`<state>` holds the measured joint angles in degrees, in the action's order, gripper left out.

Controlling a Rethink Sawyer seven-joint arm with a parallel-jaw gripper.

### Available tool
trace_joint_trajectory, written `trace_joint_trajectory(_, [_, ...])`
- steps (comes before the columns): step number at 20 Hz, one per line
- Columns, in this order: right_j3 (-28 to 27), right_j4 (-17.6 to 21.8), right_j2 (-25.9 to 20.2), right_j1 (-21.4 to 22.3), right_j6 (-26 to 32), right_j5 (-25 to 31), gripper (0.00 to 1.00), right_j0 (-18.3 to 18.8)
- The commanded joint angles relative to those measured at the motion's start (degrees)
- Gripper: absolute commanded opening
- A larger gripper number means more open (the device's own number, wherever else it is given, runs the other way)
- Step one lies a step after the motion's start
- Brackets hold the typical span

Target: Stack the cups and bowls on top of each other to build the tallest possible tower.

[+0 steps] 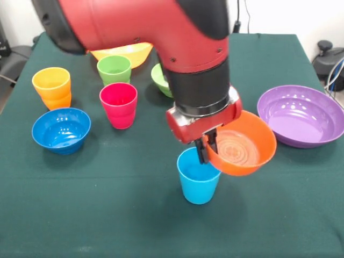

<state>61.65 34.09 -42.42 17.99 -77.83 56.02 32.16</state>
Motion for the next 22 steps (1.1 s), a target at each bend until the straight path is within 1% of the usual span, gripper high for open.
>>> trace_joint_trajectory(1, [-2.69, 5.14, 7.73, 0.51, 5.55, 6.61, 0.0, -1.73])
trace_joint_trajectory(4, [-2.67, 4.29, 7.62, 0.33, 5.65, 6.59, 0.0, -1.46])
trace_joint_trajectory(6, [-3.33, 4.25, 8.09, 0.38, 5.54, 7.79, 0.0, -1.95])
trace_joint_trajectory(8, [-3.24, 4.72, 8.19, 0.6, 6.83, 7.27, 0.0, -1.98])
trace_joint_trajectory(11, [-3.78, 4.37, 8.7, 0.38, 6.44, 7.38, 0.0, -2.4])
trace_joint_trajectory(16, [-3.98, 2.64, 8.95, -0.08, 4.76, 7.52, 0.0, -2.35])
trace_joint_trajectory(20, [-2.9, 1.93, 9.04, 0.35, 4.78, 7.18, 0.0, -1.66])
trace_joint_trajectory(22, [-1.15, 1.7, 9.23, 1.03, 4.73, 5.98, 0.0, -0.91])
